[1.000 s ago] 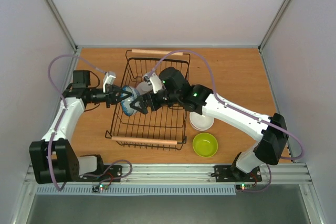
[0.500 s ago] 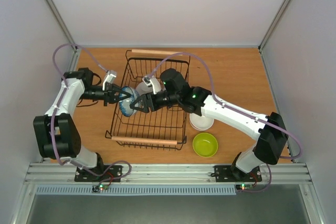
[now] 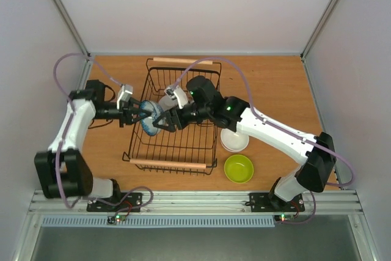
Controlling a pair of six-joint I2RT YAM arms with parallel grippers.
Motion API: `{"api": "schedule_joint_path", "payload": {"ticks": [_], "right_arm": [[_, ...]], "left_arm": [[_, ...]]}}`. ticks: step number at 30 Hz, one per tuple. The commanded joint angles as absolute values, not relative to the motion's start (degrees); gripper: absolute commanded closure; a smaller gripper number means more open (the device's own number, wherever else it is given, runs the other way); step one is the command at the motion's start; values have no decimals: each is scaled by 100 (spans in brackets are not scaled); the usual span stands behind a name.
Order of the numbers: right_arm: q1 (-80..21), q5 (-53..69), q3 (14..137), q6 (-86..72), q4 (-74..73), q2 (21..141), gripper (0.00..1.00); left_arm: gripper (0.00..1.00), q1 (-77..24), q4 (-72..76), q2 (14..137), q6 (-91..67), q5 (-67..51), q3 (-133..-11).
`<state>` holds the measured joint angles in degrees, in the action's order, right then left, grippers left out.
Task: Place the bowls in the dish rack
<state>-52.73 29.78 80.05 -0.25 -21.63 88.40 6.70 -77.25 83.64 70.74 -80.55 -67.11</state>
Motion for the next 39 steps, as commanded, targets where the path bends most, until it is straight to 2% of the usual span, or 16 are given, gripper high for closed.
{"api": "schedule_joint_path", "payload": {"ticks": [1,2,3,4,6,12,20,33,39], "right_arm": [[-5019,1959,8422,701,-2994,8584,99],[-5006,1898,8454,751,-3071,8545,99],[-4993,1872,8469,795,-3126,8500,99],[-4983,1820,8483,826,-3159,8457,99],[-4983,1552,8587,900,-3403,8418,99],[-4983,489,9252,1288,-4733,8804,99],[-5194,-1051,9945,1616,-6272,9952,99],[-5379,-2642,9845,1230,-6920,10833,99],[-5388,-2721,10001,1244,-7129,11278,99]], "left_arm": [[58,608,-3296,6659,3224,-7198,-5381],[50,603,-1897,6166,2091,-6560,-4790],[42,610,-1381,5890,1119,-6234,-4532],[41,615,-1660,5965,1023,-6174,-4692],[41,615,-2230,6239,1267,-6068,-5038],[39,615,-1221,6278,451,-3918,-4754],[40,615,-1022,6172,218,-2160,-4699],[39,615,-925,6377,168,-2393,-4675],[39,614,-921,6320,184,-2421,-4664]]}}
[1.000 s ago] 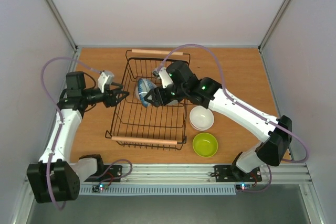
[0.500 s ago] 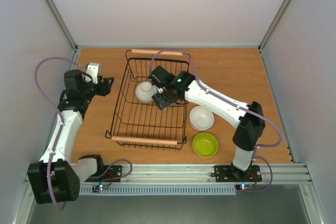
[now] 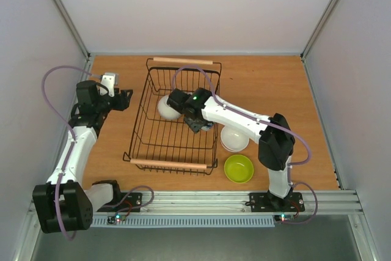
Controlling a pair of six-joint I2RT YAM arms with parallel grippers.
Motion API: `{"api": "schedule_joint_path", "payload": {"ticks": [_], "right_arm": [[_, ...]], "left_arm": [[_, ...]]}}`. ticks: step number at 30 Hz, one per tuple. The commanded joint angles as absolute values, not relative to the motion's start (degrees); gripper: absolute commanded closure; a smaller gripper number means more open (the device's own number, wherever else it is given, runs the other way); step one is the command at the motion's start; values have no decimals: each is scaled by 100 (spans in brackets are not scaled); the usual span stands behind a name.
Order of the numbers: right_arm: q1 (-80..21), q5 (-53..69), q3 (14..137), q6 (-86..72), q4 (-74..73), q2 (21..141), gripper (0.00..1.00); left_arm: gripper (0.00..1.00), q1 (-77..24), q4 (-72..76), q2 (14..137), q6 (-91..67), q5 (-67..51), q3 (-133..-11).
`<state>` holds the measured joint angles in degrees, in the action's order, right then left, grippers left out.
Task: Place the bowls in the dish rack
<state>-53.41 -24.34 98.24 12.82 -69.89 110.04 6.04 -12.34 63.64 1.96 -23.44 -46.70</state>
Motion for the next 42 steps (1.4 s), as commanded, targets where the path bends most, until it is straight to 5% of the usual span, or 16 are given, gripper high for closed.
{"api": "schedule_joint_path", "payload": {"ticks": [1,25,27,30,33,40,42], "right_arm": [[-5388,-2715,10017,1264,-7136,11336,99],[-5678,-2588,10025,1453,-7392,11838,96],[-5678,-2635,10123,1442,-7472,11994,87],[-5678,-2640,10159,1425,-7476,12121,53],[-5678,-2625,10145,1407,-7431,12146,35],[-5686,-2514,10134,1433,-7320,12075,3],[-5694,-2480,10126,1441,-7283,12023,1]], "left_arm": [[39,615,-911,6316,185,-2423,-4645],[38,615,-878,6355,177,-2465,-4632],[38,615,-879,6347,176,-2447,-4632],[38,615,-872,6345,185,-2443,-4624],[38,615,-862,6380,187,-2444,-4630],[38,615,-842,6450,194,-2427,-4634],[38,615,-851,6441,198,-2419,-4632]]}}
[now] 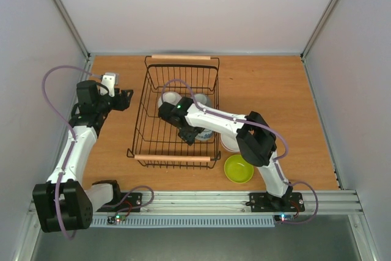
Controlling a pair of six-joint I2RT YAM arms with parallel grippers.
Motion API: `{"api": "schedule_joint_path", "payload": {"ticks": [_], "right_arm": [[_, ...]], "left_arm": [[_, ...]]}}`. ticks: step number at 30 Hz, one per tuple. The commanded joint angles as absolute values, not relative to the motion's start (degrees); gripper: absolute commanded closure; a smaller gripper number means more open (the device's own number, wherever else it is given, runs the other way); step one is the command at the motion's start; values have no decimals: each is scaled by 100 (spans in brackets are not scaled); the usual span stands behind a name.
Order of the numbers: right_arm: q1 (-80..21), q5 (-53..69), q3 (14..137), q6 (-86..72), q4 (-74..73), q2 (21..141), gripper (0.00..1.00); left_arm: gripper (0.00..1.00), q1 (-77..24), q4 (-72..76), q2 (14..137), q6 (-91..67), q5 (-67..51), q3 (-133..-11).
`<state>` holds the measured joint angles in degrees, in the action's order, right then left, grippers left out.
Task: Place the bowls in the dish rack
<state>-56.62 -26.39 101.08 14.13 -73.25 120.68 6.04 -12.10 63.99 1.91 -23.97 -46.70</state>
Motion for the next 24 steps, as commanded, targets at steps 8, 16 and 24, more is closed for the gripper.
{"api": "schedule_joint_path", "payload": {"ticks": [8,16,24], "right_arm": [[-5729,-2494,10004,1395,-7067,11539,1],[-5678,-2727,9169,1293,-5912,9762,3],[-5031,-3646,7691,317,-5163,7778,13]], "left_arm": [[38,614,-852,6436,211,-2391,-4632],[38,615,-861,6425,207,-2399,-4637],[38,614,-869,6410,211,-2439,-4637]]}}
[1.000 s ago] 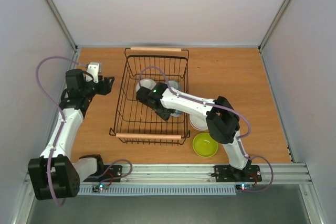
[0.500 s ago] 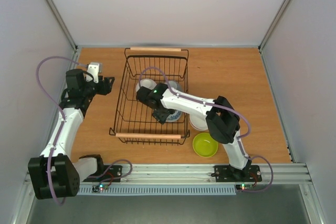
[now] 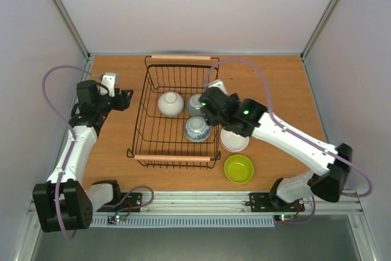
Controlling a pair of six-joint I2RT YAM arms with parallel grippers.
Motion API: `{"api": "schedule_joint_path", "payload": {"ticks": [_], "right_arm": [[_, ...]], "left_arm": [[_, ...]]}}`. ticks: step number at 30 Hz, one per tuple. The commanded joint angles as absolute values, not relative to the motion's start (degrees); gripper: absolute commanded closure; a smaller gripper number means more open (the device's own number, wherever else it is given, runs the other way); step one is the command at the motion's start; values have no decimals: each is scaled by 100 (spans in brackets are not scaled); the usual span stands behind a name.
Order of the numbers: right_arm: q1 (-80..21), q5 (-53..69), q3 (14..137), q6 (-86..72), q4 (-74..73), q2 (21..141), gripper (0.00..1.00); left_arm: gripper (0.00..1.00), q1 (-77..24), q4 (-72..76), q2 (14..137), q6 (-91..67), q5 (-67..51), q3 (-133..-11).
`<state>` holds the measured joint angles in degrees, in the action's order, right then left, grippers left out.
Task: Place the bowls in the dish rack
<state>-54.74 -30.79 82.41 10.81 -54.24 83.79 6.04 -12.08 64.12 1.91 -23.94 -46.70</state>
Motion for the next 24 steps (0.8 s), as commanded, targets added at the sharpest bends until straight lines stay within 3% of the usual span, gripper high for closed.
{"api": "schedule_joint_path", "payload": {"ticks": [1,10,14,24], "right_arm": [[-4851,-3511,7550,178,-5288,7597,14],[-4091,-2670,6222,-281,-5549,7063,22],[-3986,-2299,5847,-274,-5324,7260,29],[-3619,-1854,4957,-422,-4669,7730,33]], "left_arm": [[38,611,-870,6410,211,-2447,-4637],[38,615,-874,6451,202,-2479,-4649],[38,615,-892,6435,203,-2461,-4649],[38,615,-888,6438,193,-2505,-4648]]}}
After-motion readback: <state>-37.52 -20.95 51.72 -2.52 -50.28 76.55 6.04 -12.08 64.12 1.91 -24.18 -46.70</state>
